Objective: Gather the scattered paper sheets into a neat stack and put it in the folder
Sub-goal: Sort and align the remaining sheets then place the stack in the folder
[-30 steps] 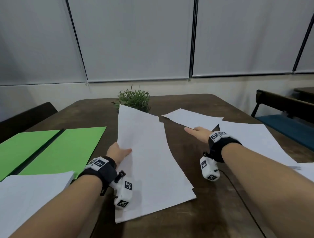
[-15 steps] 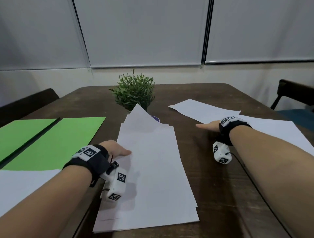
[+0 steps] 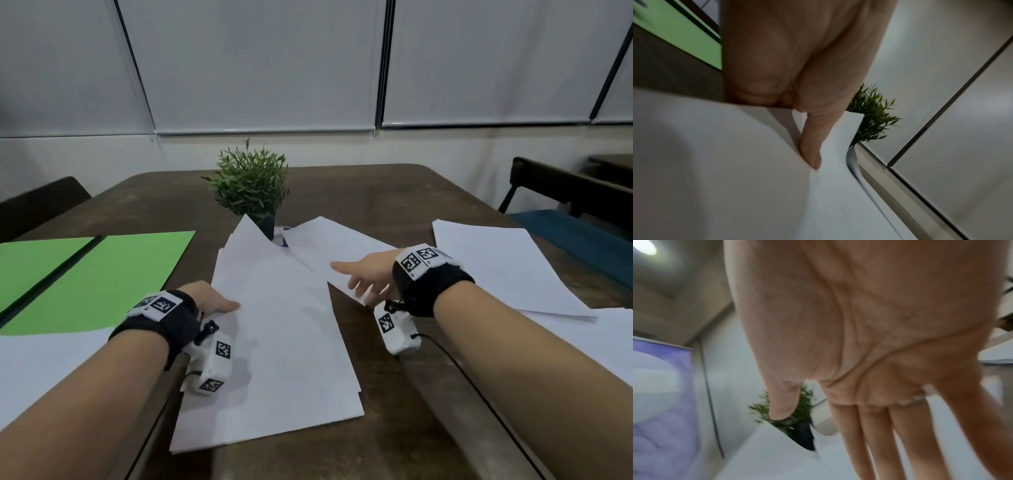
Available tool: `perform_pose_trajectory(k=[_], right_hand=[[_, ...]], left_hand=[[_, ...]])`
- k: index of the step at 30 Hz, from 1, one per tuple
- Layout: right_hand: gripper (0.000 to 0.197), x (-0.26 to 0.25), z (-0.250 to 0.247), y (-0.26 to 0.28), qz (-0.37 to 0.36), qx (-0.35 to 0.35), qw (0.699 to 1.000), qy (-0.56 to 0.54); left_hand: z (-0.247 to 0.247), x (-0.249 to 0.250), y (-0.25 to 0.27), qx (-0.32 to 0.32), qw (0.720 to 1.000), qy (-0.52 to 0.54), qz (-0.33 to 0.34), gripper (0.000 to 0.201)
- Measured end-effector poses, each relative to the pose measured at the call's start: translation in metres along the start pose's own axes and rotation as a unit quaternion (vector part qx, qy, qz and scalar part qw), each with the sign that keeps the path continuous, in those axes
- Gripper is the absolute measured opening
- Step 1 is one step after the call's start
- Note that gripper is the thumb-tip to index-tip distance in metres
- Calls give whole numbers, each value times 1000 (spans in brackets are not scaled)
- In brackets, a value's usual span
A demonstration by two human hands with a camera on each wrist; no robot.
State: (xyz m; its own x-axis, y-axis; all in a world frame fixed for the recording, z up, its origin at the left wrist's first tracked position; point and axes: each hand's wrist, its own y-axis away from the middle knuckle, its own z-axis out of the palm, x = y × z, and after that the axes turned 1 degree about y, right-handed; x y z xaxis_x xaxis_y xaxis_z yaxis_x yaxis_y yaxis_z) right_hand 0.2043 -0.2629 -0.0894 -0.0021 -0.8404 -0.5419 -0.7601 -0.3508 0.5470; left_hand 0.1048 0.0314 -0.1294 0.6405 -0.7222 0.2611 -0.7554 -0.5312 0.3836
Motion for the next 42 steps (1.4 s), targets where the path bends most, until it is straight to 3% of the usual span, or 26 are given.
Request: perform_pose_trajectory(k=[2, 5, 8, 9, 11, 12, 20, 25, 30, 33, 35, 36, 38, 40, 42], right_hand=[[75, -5, 2, 23, 16, -29, 999, 28], [70, 2, -6, 28, 30, 51, 997, 51], [112, 40, -21, -21, 68, 145, 978, 137], [109, 44, -17, -14, 80, 158, 974, 143], [73, 45, -4, 13, 120, 167, 960, 187], [66, 49, -1, 18, 130, 170, 955, 207], [78, 52, -5, 19, 159, 175, 956, 175], [66, 61, -6, 7, 108, 245, 963, -2], [51, 52, -25, 28, -38, 277, 950, -137], [49, 44, -32, 50, -116, 280, 931, -203], [54, 43, -31, 63, -149, 273, 918, -246], [57, 43, -28, 68, -155, 269, 915, -258], [67, 47, -19, 66, -131, 265, 925, -240], [91, 62, -9, 37, -78, 248, 945, -198], [113, 69, 11, 12, -7, 231, 964, -128]], left_hand=[[4, -6, 14, 14, 1000, -2, 0, 63], [9, -17, 28, 22, 1000, -7, -10, 65], [13, -26, 32, 17, 1000, 0, -3, 62], [14, -27, 32, 18, 1000, 5, 0, 61], [15, -26, 32, 21, 1000, 9, 9, 61], [14, -26, 34, 21, 1000, 8, 12, 62], [11, -23, 37, 0, 1000, -21, 19, 62], [12, -17, 40, 19, 1000, -13, 11, 58], [17, -16, 49, 3, 1000, -18, 10, 54], [22, -18, 57, 18, 999, 16, 33, 43], [23, -16, 66, 27, 994, 106, 19, 40], [25, -17, 67, 17, 981, 193, 0, 46], [30, -22, 51, -7, 949, 316, 9, 87], [53, -36, -21, -10, 907, 420, 23, 129], [69, -42, -61, -22, 884, 462, 65, 133]])
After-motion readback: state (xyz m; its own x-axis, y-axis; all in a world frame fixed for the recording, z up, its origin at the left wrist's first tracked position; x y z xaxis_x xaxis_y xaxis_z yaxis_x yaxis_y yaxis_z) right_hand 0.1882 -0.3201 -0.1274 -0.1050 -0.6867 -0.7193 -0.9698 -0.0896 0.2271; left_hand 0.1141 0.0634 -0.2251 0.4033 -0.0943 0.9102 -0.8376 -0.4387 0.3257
